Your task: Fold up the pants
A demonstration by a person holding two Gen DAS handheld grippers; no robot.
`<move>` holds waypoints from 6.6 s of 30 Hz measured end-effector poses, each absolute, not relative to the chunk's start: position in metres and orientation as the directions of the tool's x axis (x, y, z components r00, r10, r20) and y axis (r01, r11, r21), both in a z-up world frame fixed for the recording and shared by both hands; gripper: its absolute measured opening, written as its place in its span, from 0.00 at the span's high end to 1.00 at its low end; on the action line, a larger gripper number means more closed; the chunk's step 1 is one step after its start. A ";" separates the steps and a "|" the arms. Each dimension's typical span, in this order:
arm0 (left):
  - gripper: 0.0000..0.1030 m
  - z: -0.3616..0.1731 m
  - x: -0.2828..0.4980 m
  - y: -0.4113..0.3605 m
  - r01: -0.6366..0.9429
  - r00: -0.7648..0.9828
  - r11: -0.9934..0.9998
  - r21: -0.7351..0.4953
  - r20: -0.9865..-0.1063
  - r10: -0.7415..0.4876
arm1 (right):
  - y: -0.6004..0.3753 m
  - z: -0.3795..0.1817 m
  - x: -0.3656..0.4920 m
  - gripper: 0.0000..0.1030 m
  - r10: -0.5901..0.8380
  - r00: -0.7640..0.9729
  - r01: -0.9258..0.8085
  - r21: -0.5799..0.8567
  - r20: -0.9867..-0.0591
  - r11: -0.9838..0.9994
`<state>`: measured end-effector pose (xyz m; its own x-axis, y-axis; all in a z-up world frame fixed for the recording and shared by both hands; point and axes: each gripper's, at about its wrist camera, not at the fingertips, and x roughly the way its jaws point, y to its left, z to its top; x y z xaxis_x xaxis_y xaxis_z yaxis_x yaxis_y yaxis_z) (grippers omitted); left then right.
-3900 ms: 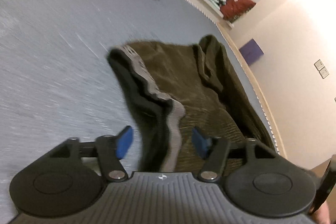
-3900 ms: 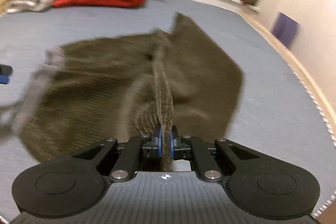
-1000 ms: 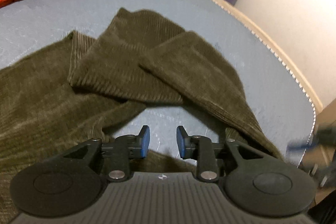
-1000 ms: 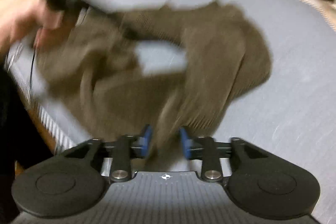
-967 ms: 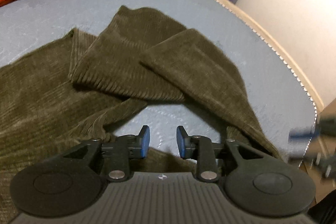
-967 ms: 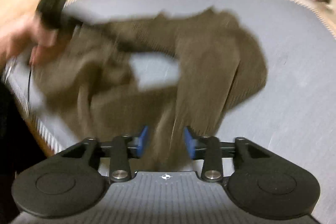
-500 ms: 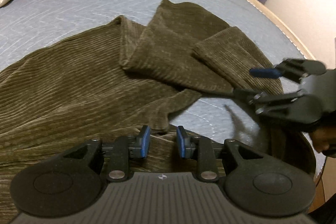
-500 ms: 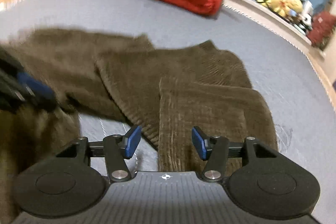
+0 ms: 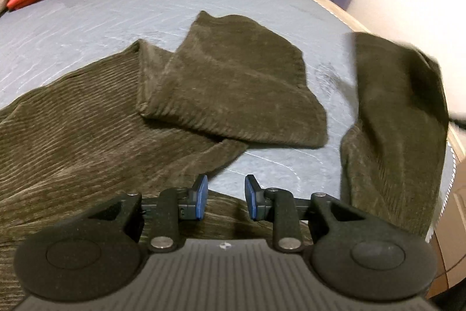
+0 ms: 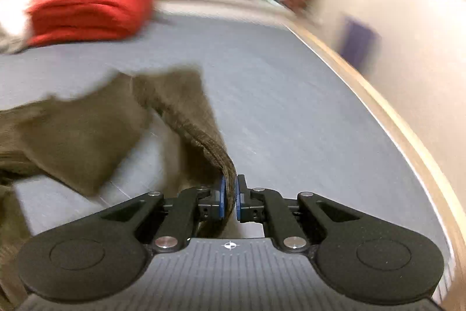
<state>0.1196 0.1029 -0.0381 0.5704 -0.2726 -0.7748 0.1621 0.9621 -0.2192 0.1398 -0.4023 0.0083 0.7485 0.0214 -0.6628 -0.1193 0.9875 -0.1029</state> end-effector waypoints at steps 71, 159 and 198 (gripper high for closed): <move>0.54 -0.079 0.114 0.048 0.310 0.630 0.950 0.048 -0.759 -0.167 | -0.631 -0.105 0.134 0.23 -0.262 0.511 0.434 -0.017 -0.819 0.901; 0.53 -0.045 0.076 0.197 0.073 0.591 0.997 -0.009 -0.805 -0.050 | -0.437 0.011 0.153 0.30 -0.101 0.849 0.126 0.014 -0.519 0.992; 0.87 -0.026 0.182 0.115 0.021 0.735 0.994 -0.107 -0.672 -0.088 | -0.227 -0.092 0.289 0.96 0.226 0.678 -0.172 0.148 -0.700 0.974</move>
<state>0.1817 0.1151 -0.0259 0.7352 -0.0878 -0.6721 0.0206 0.9940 -0.1073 0.2891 -0.2272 -0.0923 0.6779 0.2257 -0.6996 -0.1718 0.9740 0.1477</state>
